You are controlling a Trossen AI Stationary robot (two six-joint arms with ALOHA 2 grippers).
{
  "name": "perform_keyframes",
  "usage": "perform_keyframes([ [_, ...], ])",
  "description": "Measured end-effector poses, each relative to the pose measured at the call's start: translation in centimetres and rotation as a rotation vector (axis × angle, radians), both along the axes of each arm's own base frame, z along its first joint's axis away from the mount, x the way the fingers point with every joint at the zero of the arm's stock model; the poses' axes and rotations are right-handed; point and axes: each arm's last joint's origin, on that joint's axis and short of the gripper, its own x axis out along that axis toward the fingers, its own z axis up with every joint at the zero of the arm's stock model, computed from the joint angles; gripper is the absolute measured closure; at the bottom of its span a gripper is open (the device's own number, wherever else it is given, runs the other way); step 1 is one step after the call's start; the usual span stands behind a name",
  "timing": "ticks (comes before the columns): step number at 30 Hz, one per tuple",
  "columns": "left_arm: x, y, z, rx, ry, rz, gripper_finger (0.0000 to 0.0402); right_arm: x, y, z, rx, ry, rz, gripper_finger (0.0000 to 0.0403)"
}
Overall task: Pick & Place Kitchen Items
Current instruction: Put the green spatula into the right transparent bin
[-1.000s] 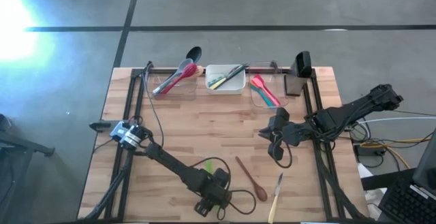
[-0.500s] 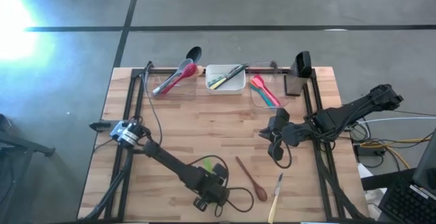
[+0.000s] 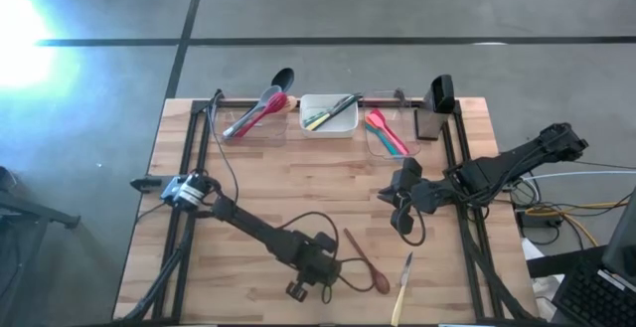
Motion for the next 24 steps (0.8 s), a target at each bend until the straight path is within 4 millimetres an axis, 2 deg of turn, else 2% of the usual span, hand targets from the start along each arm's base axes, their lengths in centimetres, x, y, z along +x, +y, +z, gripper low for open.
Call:
perform_keyframes([
  [5, 0.4, 0.7, 0.0, -0.02, 0.009, 0.015, 0.0385, 0.0, 0.0, 0.0, 0.0, 0.0, 0.0, 0.0355],
  [15, 1.1, 2.4, 0.2, -0.043, 0.016, 0.055, 0.0385, 0.0, 0.0, -0.1, 0.0, 0.001, 0.0, 0.0355],
  [24, 1.2, 2.7, 0.5, -0.046, 0.007, 0.063, 0.0385, 0.0, 0.0, -0.1, 0.0, 0.002, 0.001, 0.0355],
])
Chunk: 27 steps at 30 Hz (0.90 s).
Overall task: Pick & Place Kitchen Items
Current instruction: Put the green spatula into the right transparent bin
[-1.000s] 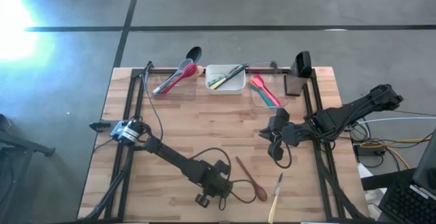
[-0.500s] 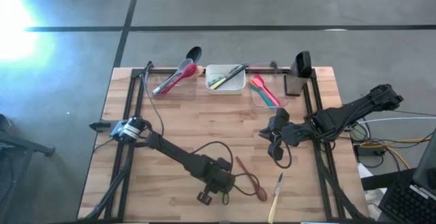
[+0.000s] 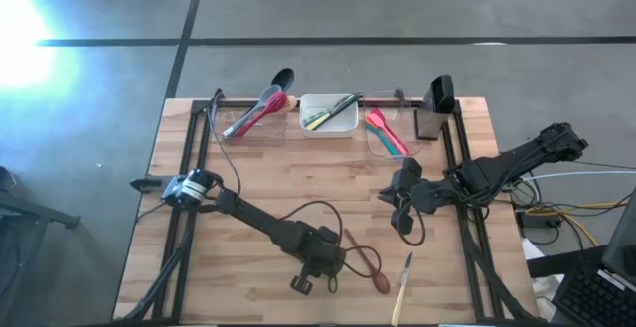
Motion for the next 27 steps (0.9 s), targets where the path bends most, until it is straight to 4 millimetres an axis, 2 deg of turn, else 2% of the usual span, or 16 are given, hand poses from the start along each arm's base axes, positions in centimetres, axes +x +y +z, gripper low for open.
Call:
perform_keyframes([
  [9, -0.4, 0.3, 2.5, -0.008, -0.055, 0.013, 0.0385, -0.5, 0.8, -0.8, 0.039, 0.049, 0.055, 0.0355],
  [14, -0.5, 0.5, 2.5, -0.002, -0.051, 0.019, 0.0385, -1.8, 2.8, -2.2, 0.087, 0.065, 0.062, 0.0355],
  [19, -0.5, 0.9, 2.5, 0.001, -0.054, 0.028, 0.0385, -2.4, 5.5, -4.3, 0.134, -0.058, 0.095, 0.0355],
  [27, -0.3, 1.6, 2.9, 0.033, -0.077, 0.052, 0.0385, -1.7, 8.1, -6.9, 0.077, -0.125, 0.091, 0.0355],
])
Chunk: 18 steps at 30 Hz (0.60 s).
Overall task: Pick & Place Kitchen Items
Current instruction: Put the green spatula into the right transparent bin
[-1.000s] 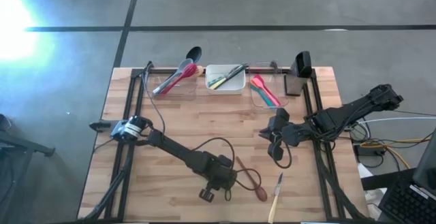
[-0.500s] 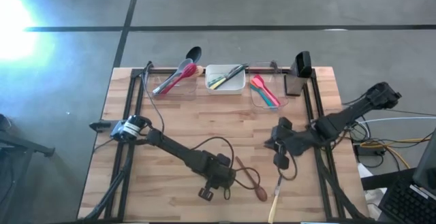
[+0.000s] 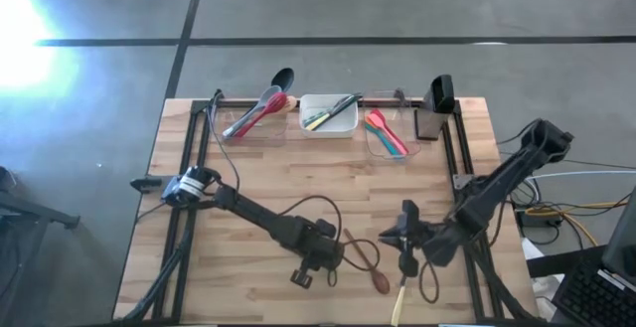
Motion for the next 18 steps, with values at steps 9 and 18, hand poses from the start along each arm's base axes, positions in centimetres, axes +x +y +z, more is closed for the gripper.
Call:
perform_keyframes([
  [9, 0.2, 0.7, 0.0, 0.01, -0.007, 0.019, 0.0385, 3.0, 3.0, -5.6, 0.01, 0.045, 0.032, 0.0355],
  [18, 0.7, 1.9, 0.0, 0.008, -0.01, 0.047, 0.0385, 5.1, 4.5, -6.9, 0.051, 0.026, 0.015, 0.0323],
])
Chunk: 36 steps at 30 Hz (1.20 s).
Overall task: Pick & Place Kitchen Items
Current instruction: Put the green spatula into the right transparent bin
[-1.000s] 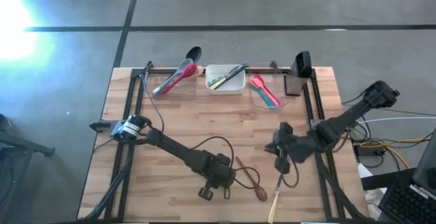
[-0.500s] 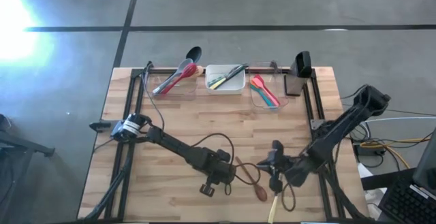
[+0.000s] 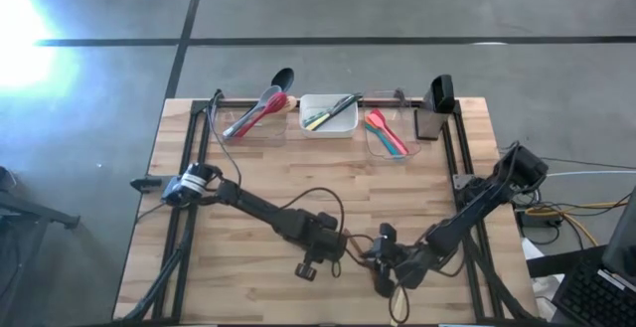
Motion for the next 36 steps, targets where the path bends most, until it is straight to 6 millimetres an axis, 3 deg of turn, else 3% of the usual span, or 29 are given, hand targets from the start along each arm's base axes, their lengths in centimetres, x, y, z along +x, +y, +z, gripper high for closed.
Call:
perform_keyframes([
  [10, 0.1, 0.5, 0.4, 0.03, -0.019, 0.025, 0.0385, 0.0, 0.3, 0.2, -0.028, -0.026, 0.003, 0.0268],
  [20, -0.3, 1.6, 1.8, 0.056, -0.146, 0.092, 0.0385, -1.4, 1.2, -0.1, -0.108, -0.049, -0.005, 0.028],
  [27, -2.8, 3.1, 2.4, -0.008, -0.231, 0.169, 0.0385, -2.5, 1.8, -0.1, -0.16, -0.123, -0.085, 0.0293],
  [36, -7.6, 4.9, 6.6, -0.225, -0.736, 0.246, 0.0385, -2.5, 1.6, 0.1, -0.215, -0.194, -0.177, 0.0272],
])
